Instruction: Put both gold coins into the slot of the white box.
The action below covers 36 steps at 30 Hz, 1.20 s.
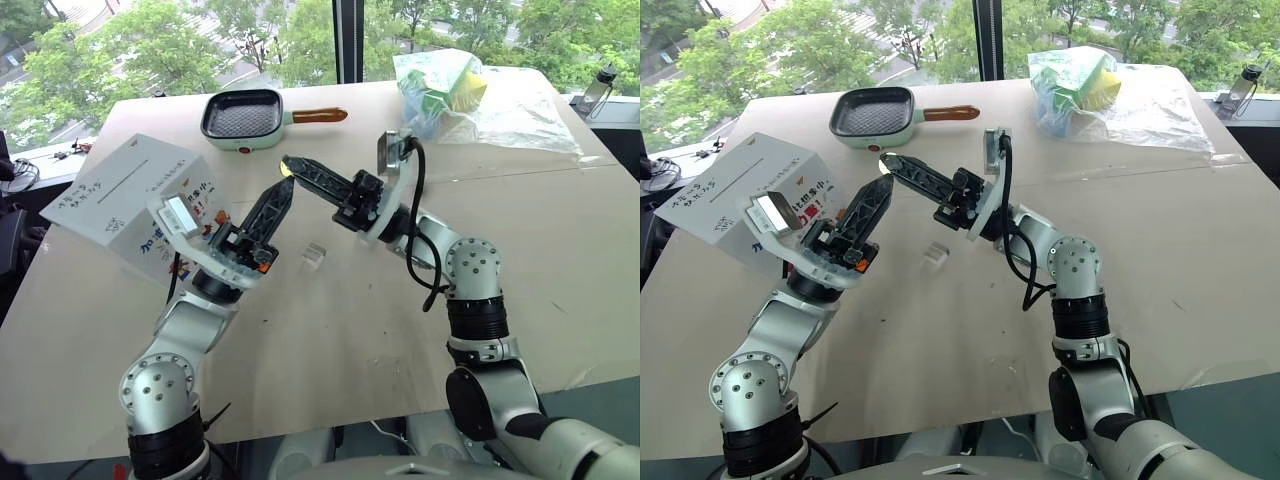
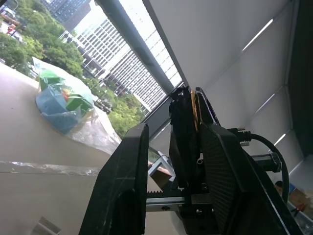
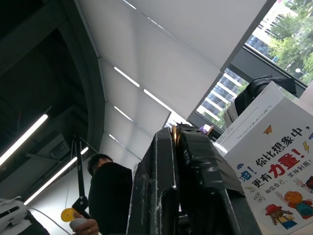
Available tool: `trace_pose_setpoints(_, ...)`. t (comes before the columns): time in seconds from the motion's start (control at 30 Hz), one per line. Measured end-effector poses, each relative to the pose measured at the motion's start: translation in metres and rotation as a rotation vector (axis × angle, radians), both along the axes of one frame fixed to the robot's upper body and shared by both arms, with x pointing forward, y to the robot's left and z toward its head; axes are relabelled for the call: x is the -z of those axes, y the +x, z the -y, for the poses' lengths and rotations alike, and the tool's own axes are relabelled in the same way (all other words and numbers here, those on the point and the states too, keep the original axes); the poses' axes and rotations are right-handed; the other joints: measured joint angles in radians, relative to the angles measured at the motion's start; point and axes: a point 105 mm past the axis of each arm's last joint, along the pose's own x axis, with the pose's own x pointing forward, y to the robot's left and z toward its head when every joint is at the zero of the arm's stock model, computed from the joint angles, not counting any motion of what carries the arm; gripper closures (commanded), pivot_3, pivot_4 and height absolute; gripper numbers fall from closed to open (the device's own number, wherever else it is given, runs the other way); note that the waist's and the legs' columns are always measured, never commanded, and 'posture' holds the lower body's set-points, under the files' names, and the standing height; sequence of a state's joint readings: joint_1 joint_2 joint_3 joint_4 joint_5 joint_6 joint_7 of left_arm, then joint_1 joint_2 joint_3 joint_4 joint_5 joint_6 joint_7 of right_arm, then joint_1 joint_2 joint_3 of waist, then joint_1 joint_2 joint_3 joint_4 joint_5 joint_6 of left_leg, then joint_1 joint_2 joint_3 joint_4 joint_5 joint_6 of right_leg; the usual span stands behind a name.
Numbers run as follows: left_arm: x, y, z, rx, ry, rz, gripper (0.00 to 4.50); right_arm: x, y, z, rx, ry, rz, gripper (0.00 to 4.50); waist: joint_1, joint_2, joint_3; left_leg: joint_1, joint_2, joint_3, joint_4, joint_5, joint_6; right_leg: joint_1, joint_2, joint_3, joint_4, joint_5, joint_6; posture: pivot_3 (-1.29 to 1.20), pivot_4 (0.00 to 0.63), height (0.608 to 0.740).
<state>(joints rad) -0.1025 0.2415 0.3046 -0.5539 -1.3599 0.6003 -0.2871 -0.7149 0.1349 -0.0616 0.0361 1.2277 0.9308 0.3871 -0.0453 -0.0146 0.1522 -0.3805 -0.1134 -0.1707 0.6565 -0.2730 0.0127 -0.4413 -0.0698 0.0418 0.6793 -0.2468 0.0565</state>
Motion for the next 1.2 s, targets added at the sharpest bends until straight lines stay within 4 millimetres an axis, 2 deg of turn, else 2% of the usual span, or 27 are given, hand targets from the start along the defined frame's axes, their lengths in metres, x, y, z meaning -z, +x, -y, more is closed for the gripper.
trace_pose_setpoints(0.07, -0.003, -0.002, 0.002, 0.021, -0.008, 0.020, 4.47, 0.000, 0.000, 0.000, 0.001, 0.000, 0.001, 4.50, 0.000, 0.000, 0.000, 0.000, 0.000, 0.000, 0.000, 0.000, 0.000, 0.000, 0.000, 0.000, 0.000, 0.000, 0.000, 0.00, 0.150, 0.736)
trace_pose_setpoints(0.63, -0.010, -0.006, 0.003, 0.054, -0.066, 0.056, 4.47, -0.005, -0.004, -0.001, -0.013, 0.024, 0.014, 4.50, 0.000, 0.000, 0.000, 0.000, 0.000, 0.000, 0.000, 0.000, 0.000, 0.000, 0.000, 0.000, 0.000, 0.000, 0.000, 0.00, 0.150, 0.736)
trace_pose_setpoints(0.67, -0.010, -0.006, 0.003, 0.054, -0.067, 0.058, 4.50, -0.006, -0.004, -0.001, -0.015, 0.025, 0.014, 3.79, 0.000, 0.000, 0.000, 0.000, 0.000, 0.000, 0.000, 0.000, 0.000, 0.000, 0.000, 0.000, 0.000, 0.000, 0.000, 0.00, 0.150, 0.736)
trace_pose_setpoints(0.7, -0.010, -0.005, 0.002, 0.052, -0.068, 0.057, 4.50, -0.006, -0.005, -0.001, -0.018, 0.027, 0.016, 3.56, 0.000, 0.000, 0.000, 0.000, 0.000, 0.000, 0.000, 0.000, 0.000, 0.000, 0.000, 0.000, 0.000, 0.000, 0.000, 0.00, 0.150, 0.736)
trace_pose_setpoints(0.8, -0.007, -0.002, 0.000, 0.044, -0.073, 0.042, 4.50, -0.007, -0.008, -0.001, -0.034, 0.032, 0.022, 2.04, 0.000, 0.000, 0.000, 0.000, 0.000, 0.000, 0.000, 0.000, 0.000, 0.000, 0.000, 0.000, 0.000, 0.000, 0.000, 0.00, 0.150, 0.736)
trace_pose_setpoints(0.87, -0.007, -0.002, 0.000, 0.044, -0.074, 0.042, 4.50, -0.006, -0.008, -0.004, -0.038, 0.019, 0.018, 1.27, 0.000, 0.000, 0.000, 0.000, 0.000, 0.000, 0.000, 0.000, 0.000, 0.000, 0.000, 0.000, 0.000, 0.000, 0.000, 0.00, 0.150, 0.736)
trace_pose_setpoints(1.2, -0.009, -0.001, -0.002, 0.030, -0.031, 0.049, 4.50, -0.006, -0.009, -0.005, -0.037, 0.017, 0.021, 1.27, 0.001, 0.000, 0.000, 0.000, 0.000, -0.001, 0.000, 0.000, 0.000, 0.000, 0.000, 0.000, 0.000, 0.000, 0.000, 0.00, 0.150, 0.736)
